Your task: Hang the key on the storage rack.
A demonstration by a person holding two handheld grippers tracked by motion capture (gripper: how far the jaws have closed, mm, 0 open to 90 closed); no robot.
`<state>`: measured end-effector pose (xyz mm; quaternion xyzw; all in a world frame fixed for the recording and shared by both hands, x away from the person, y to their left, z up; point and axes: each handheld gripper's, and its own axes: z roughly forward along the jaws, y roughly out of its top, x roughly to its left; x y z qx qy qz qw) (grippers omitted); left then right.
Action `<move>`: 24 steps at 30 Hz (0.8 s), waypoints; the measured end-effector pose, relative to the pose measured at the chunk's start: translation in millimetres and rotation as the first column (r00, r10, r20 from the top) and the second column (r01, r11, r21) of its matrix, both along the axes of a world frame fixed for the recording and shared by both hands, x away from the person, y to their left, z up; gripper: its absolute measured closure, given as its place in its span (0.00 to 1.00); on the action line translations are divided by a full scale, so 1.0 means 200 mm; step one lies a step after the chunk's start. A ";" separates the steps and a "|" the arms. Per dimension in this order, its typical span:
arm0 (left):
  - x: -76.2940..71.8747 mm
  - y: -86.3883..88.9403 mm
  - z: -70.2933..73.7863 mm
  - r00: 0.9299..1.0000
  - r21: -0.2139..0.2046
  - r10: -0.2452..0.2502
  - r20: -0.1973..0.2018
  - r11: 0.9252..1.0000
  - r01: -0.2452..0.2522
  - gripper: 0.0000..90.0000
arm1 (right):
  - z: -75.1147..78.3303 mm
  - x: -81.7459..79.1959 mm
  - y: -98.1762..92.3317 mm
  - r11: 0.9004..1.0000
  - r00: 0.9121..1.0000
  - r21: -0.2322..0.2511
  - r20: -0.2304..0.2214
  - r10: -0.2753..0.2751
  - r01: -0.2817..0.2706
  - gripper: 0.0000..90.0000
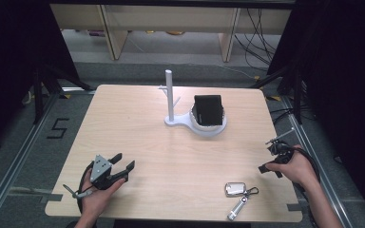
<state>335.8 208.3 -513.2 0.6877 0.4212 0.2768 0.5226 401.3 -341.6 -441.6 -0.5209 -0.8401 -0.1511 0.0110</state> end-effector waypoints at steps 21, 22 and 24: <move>0.00 0.00 -0.01 1.000 -0.001 -0.015 -0.006 1.000 0.015 0.43 | -0.10 -0.15 0.08 0.928 0.933 -0.098 -0.051 0.356 -0.359 0.66; 0.00 0.00 -0.01 1.000 -0.002 -0.015 -0.007 1.000 0.015 0.43 | -0.10 -0.16 0.09 0.931 0.934 -0.074 -0.060 0.353 -0.357 0.66; 0.00 -0.01 -0.01 1.000 -0.002 -0.017 -0.009 1.000 0.017 0.43 | -0.11 -0.17 0.10 0.928 0.932 -0.085 -0.063 0.358 -0.362 0.65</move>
